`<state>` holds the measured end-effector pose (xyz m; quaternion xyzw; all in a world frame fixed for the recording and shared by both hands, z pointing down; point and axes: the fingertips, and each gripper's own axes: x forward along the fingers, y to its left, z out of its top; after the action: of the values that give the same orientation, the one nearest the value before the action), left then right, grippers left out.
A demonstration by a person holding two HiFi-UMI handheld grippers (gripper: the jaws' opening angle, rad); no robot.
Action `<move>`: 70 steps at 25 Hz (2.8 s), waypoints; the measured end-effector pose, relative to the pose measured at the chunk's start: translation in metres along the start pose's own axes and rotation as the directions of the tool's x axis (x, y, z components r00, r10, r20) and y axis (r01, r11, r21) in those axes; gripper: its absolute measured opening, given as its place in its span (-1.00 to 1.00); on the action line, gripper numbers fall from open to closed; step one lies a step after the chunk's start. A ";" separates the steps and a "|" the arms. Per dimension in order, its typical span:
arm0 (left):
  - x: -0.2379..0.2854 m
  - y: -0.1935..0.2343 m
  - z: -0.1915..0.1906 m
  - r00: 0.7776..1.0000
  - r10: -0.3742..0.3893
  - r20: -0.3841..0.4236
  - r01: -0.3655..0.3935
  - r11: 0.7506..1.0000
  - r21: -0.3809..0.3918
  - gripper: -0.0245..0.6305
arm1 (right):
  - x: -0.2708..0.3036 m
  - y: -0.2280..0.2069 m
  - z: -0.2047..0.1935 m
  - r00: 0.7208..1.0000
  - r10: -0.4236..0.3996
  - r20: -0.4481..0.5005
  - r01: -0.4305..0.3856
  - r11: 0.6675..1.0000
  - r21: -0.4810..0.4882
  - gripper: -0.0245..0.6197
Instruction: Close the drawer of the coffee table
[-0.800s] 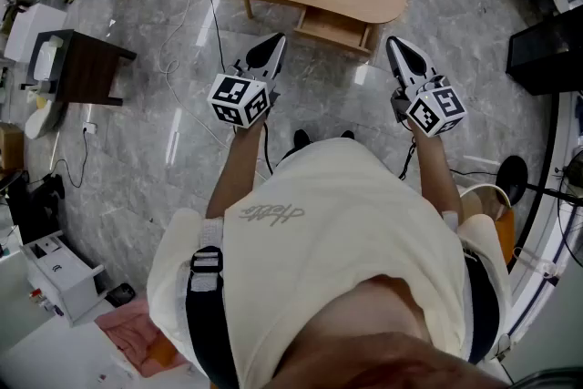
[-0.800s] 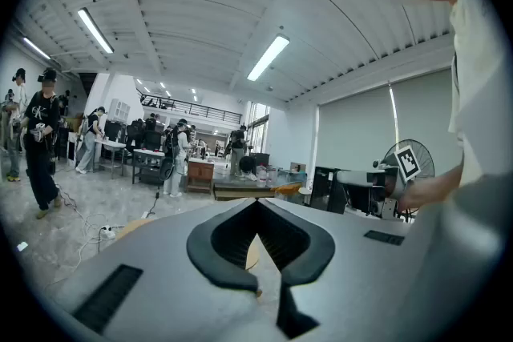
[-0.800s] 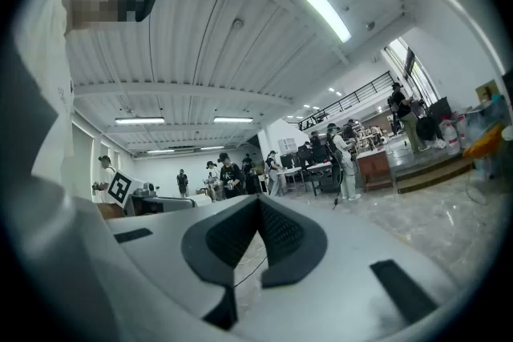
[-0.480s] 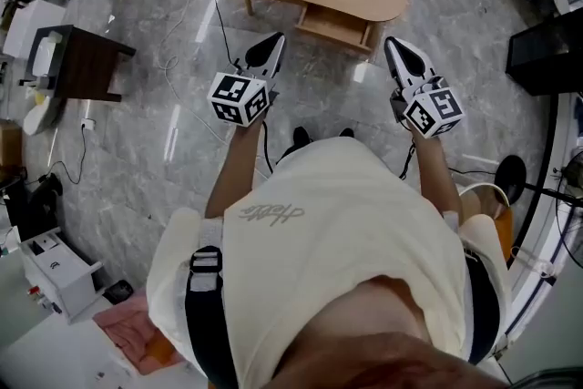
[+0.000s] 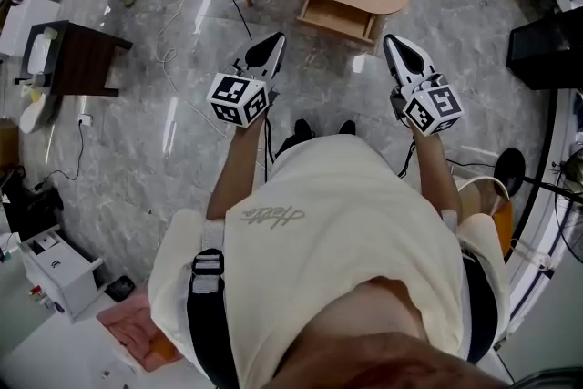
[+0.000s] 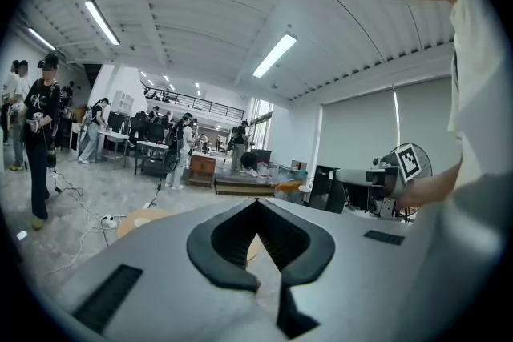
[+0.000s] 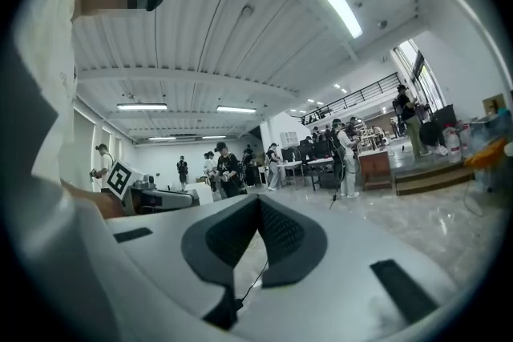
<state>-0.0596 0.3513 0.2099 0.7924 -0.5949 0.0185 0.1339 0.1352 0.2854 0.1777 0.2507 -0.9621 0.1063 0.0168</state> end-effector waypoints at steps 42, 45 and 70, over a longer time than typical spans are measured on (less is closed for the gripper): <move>0.183 0.085 0.008 0.995 -0.055 -0.082 0.048 0.996 -0.079 -0.91 | 0.122 -0.160 -0.040 0.998 -0.054 -0.011 0.055 0.987 0.150 -0.94; 0.215 0.089 0.023 0.997 -0.044 -0.058 0.039 0.995 -0.088 -0.91 | 0.132 -0.185 -0.041 0.999 -0.042 -0.007 0.043 0.982 0.184 -0.94; 0.357 0.186 0.020 0.940 -0.288 -0.183 0.289 0.957 -0.024 -0.91 | 0.273 -0.249 -0.028 0.980 -0.190 -0.066 0.199 0.962 0.188 -0.94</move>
<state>-0.1342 -0.0353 0.2930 0.8660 -0.4573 0.0731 0.1885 0.0165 -0.0512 0.2775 0.3420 -0.9172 0.2029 0.0255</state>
